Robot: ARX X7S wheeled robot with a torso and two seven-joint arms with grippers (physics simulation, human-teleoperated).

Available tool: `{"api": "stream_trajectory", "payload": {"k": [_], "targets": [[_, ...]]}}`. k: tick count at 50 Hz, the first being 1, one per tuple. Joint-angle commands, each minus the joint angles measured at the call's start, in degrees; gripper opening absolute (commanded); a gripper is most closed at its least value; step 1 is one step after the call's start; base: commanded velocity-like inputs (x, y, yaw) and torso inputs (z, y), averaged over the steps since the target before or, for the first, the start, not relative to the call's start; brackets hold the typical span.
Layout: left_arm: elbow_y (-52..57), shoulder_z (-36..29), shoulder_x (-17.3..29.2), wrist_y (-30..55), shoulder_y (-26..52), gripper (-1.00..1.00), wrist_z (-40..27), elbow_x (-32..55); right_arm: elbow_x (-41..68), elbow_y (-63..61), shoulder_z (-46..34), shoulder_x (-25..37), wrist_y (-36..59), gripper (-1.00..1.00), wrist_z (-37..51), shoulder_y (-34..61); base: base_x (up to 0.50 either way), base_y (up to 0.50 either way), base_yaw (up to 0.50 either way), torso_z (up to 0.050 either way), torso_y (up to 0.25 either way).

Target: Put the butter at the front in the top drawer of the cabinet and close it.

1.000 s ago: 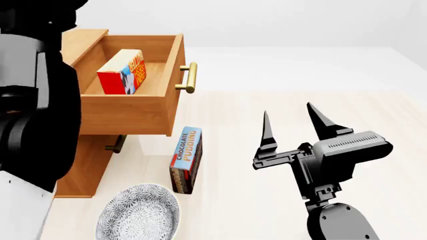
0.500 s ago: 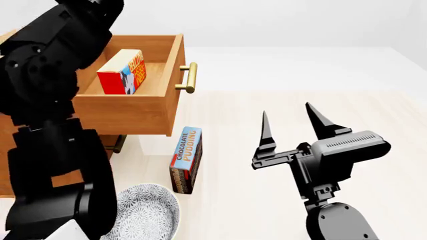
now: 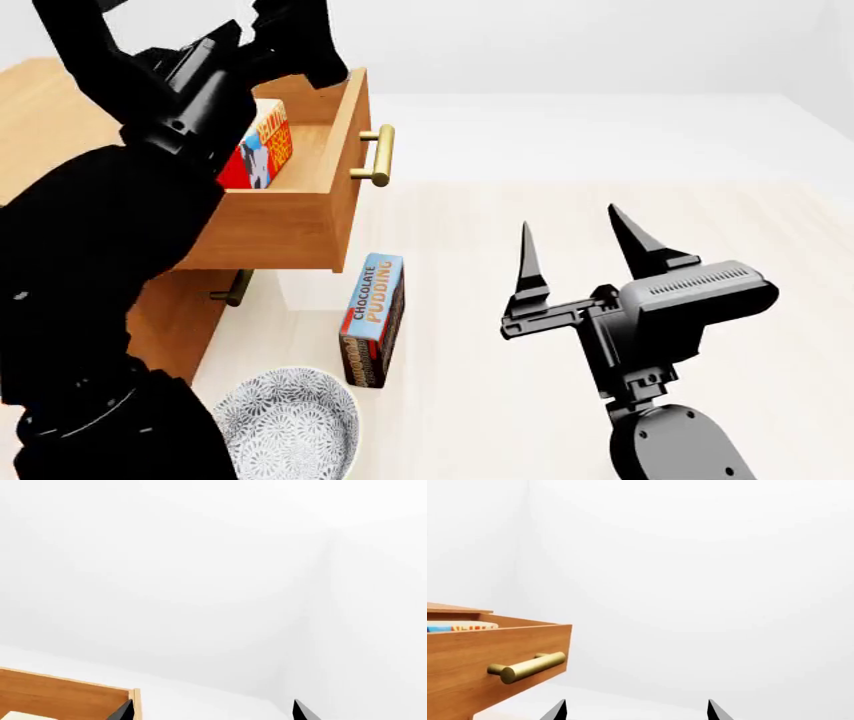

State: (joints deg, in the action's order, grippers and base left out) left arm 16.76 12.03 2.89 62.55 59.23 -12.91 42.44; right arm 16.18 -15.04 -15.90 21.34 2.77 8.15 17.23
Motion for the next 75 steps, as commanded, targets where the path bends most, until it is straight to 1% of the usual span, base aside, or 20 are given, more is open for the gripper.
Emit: {"api": "stream_trajectory", "payload": {"k": [1, 8, 14, 21, 28, 38, 55, 61, 67, 75], "targets": [[13.30, 1.84, -0.21, 5.08, -7.19, 1.00, -3.91, 7.24, -0.01, -0.55, -0.27, 0.09, 0.34, 1.00, 0.28, 0.17, 0.00, 0.00, 0.00, 0.000, 0.000], [18.49, 2.22, -0.17, 5.98, -11.12, 1.00, -5.56, 10.62, -0.08, -0.29, -0.54, -0.08, 0.31, 1.00, 0.40, 0.37, 0.00, 0.00, 0.00, 0.000, 0.000], [24.02, 0.89, 0.37, 5.99, -14.78, 1.00, -6.65, 12.13, -0.05, -0.41, -0.55, 0.10, 0.22, 1.00, 0.50, 0.08, 0.00, 0.00, 0.00, 0.000, 0.000], [28.48, -1.14, 0.85, 5.40, -18.76, 1.00, -6.00, 14.12, -0.01, -0.53, -0.43, 0.39, 0.09, 1.00, 0.70, -0.31, 0.00, 0.00, 0.00, 0.000, 0.000], [32.42, -5.61, 1.82, 2.99, -22.18, 1.00, -4.78, 11.97, -0.06, -0.28, -0.48, 0.38, 0.06, 1.00, 0.90, -0.24, 0.00, 0.00, 0.00, 0.000, 0.000], [35.76, -9.10, 2.05, 2.17, -24.68, 1.00, -5.20, 12.59, 0.01, -0.34, 0.44, 0.86, 0.15, 1.00, 1.80, -0.53, 0.00, 0.00, 0.00, 0.000, 0.000], [33.85, -14.20, 2.17, -2.46, -26.01, 1.00, -4.41, 8.92, 0.74, -3.05, 6.83, 4.82, 0.56, 1.00, 5.90, -5.33, 0.00, 0.00, 0.00, 0.000, 0.000], [32.12, -17.76, 1.99, -5.52, -26.71, 1.00, -3.26, 5.40, 0.85, -3.79, 8.31, 5.59, 0.74, 1.00, 6.99, -6.53, 0.00, 0.00, 0.00, 0.000, 0.000], [30.93, -21.91, 1.15, -7.70, -27.49, 1.00, -3.57, 2.35, 0.29, -3.68, 8.60, 5.73, 1.15, 1.00, 7.80, -6.63, 0.00, 0.00, 0.00, 0.000, 0.000], [26.28, -26.98, 0.95, -13.15, -29.04, 1.00, -2.21, -2.95, 0.17, -4.15, 9.71, 6.29, 1.33, 1.00, 8.79, -7.58, 0.00, 0.00, 0.00, 0.000, 0.000]]}}
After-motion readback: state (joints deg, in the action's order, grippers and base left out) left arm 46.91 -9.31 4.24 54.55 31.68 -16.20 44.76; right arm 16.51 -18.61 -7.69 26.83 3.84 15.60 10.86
